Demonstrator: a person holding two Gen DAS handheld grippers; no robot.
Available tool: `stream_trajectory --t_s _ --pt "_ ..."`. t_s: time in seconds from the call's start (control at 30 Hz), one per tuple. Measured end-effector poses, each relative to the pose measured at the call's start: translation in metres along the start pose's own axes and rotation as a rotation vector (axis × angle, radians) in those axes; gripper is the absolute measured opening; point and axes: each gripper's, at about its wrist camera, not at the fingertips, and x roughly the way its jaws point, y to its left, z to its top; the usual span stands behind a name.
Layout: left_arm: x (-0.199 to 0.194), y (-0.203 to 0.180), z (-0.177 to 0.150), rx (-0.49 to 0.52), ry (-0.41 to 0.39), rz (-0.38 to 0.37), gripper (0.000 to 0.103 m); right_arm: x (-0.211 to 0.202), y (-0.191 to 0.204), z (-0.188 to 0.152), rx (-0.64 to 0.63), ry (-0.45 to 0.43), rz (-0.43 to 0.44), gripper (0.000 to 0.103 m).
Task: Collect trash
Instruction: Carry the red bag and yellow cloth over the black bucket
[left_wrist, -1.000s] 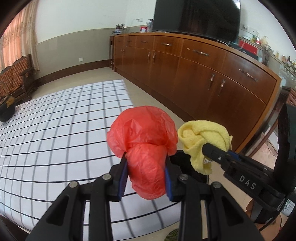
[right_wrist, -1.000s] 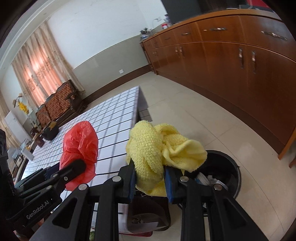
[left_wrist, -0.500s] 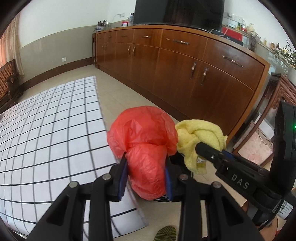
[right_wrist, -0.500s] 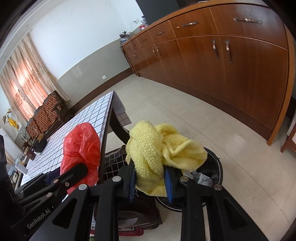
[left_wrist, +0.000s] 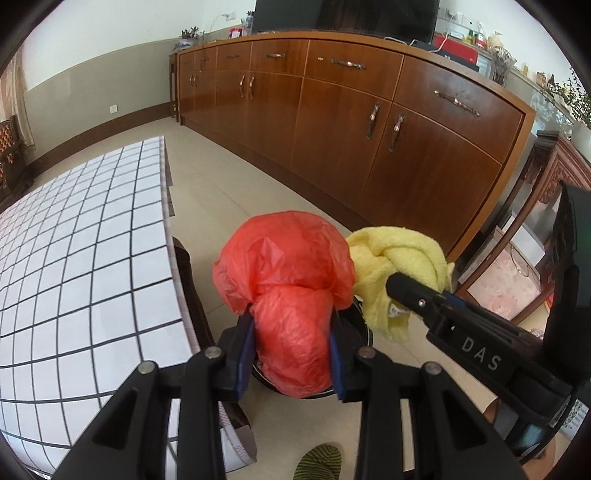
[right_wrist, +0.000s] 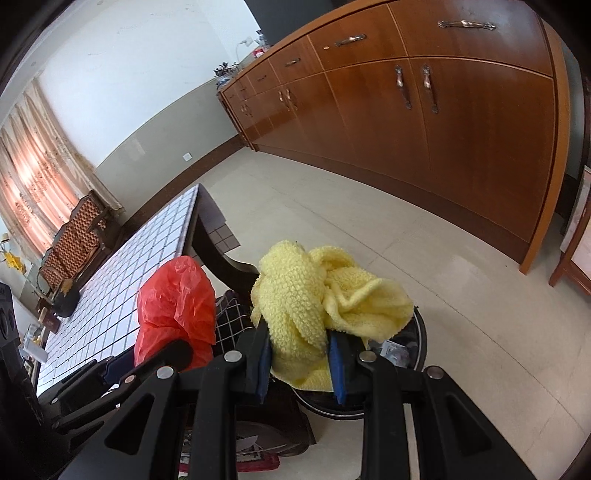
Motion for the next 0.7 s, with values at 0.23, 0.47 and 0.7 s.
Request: stream_trajectory --t_s 0.23,0.47,0.7 --pt "0.013 -0.003 -0.003 -0.009 0.035 -0.007 0.035 0.006 -0.013 0.0 0.031 0.016 -0.043 0.028" --pt "0.025 -0.007 -0.004 -0.012 0.066 -0.013 0.035 0.012 -0.02 0.001 0.044 0.034 -0.071 0.028" --pt "0.042 -0.006 -0.008 -0.027 0.108 -0.01 0.035 0.02 -0.023 0.002 0.055 0.059 -0.107 0.028"
